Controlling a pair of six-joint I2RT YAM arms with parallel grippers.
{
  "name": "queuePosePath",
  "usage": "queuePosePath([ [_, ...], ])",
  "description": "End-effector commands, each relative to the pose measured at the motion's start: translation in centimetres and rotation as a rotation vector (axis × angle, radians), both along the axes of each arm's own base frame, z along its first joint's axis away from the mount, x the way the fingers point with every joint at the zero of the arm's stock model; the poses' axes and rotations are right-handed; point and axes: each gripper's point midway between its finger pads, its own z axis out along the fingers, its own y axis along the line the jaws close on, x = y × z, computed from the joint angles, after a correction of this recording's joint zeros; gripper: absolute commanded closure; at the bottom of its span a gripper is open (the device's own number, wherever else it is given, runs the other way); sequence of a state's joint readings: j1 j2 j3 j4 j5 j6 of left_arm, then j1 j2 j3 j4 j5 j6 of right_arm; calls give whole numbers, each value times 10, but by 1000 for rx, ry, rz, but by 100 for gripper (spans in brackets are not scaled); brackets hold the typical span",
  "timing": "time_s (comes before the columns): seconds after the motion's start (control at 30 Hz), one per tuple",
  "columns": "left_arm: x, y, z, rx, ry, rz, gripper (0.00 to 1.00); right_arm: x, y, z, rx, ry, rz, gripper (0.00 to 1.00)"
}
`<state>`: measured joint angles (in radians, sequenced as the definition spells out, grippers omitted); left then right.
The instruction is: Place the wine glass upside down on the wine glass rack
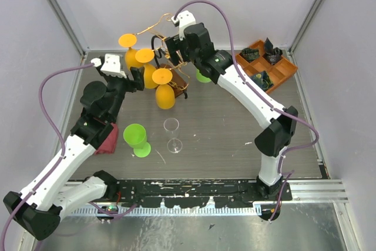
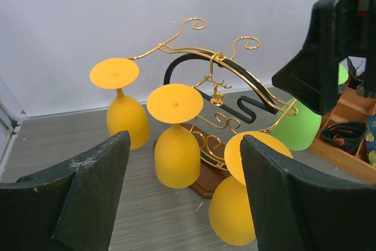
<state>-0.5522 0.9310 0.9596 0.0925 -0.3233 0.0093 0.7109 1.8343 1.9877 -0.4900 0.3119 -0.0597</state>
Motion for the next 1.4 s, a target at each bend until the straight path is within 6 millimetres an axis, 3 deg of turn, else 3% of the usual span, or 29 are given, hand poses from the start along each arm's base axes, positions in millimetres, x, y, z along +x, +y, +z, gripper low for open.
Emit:
queuePosePath([
  [0.0, -6, 12, 2, -6, -4, 40, 17, 22, -9, 35, -21, -120, -35, 0],
  [0.27, -10, 19, -7, 23, 5, 64, 15, 62, -34, 23, -95, -146, -122, 0],
  [0.5, -7, 21, -11, 67, 16, 73, 13, 76, -39, 15, -209, -160, -83, 0],
  [0.73, -7, 23, -10, 137, 17, 75, 9, 69, -24, 10, -225, -137, 49, 0],
  [0.9, -4, 19, -20, 154, 45, 64, 9, 63, -14, -2, -233, -96, 122, 0],
  [1.07, -5, 20, -24, 163, 57, 64, 8, 61, -12, -18, -253, -52, 145, 0],
  [1.37, -9, 23, -24, 158, 61, 67, 8, 51, -13, -27, -270, -9, 161, 0],
])
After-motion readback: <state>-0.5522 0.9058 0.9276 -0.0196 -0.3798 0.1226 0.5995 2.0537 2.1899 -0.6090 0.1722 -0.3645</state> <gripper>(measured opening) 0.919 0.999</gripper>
